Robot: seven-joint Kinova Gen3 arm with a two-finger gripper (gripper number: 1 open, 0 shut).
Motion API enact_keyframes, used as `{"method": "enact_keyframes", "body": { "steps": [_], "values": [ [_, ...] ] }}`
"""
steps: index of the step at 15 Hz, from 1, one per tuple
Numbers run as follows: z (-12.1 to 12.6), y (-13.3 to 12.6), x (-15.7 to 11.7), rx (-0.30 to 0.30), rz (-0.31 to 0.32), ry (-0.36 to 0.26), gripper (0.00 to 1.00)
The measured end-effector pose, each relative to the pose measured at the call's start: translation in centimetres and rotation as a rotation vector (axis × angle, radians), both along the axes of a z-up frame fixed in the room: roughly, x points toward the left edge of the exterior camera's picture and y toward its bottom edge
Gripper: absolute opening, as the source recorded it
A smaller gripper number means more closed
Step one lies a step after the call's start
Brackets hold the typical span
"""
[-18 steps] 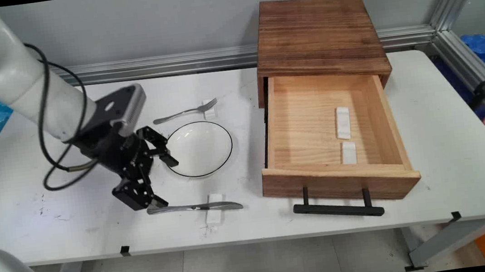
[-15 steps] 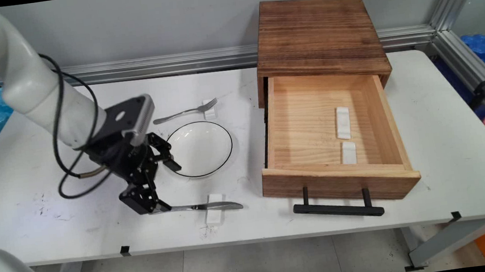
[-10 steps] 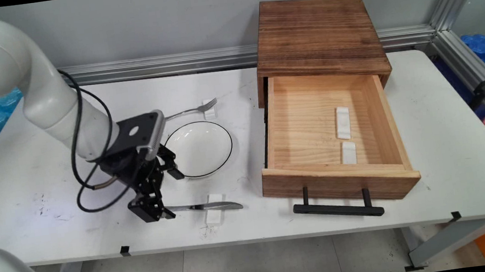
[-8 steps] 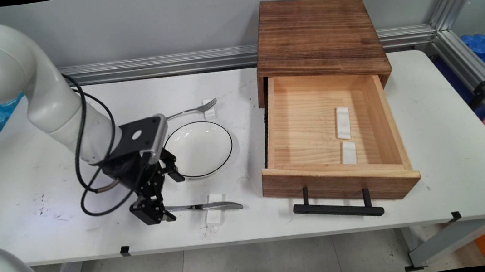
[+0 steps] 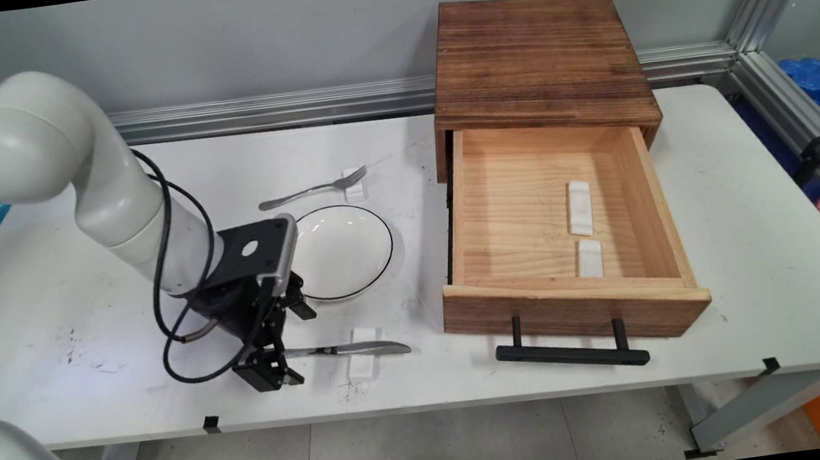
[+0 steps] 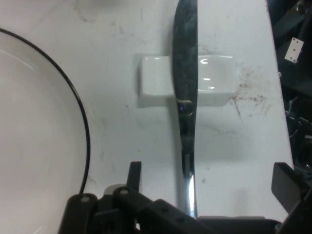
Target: Pick up the knife from the right of the white plate, then place the picked object into the drawer
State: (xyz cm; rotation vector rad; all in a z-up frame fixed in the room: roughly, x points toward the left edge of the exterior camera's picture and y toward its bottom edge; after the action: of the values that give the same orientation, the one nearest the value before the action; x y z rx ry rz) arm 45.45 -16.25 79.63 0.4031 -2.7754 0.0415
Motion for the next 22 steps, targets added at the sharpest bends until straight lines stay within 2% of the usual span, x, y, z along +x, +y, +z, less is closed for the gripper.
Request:
{"method": "enact_keyframes", "body": {
  "steps": [13,14,22],
  "values": [
    [-1.8,-0.7,-0.5,-0.002,-0.007,-0.021,1.0],
    [-1.8,-0.8,-0.5,-0.002,-0.009,-0.021,0.0],
    [-1.9,-1.1,-0.2,0.004,-0.026,-0.019,0.0]
  ]
}}
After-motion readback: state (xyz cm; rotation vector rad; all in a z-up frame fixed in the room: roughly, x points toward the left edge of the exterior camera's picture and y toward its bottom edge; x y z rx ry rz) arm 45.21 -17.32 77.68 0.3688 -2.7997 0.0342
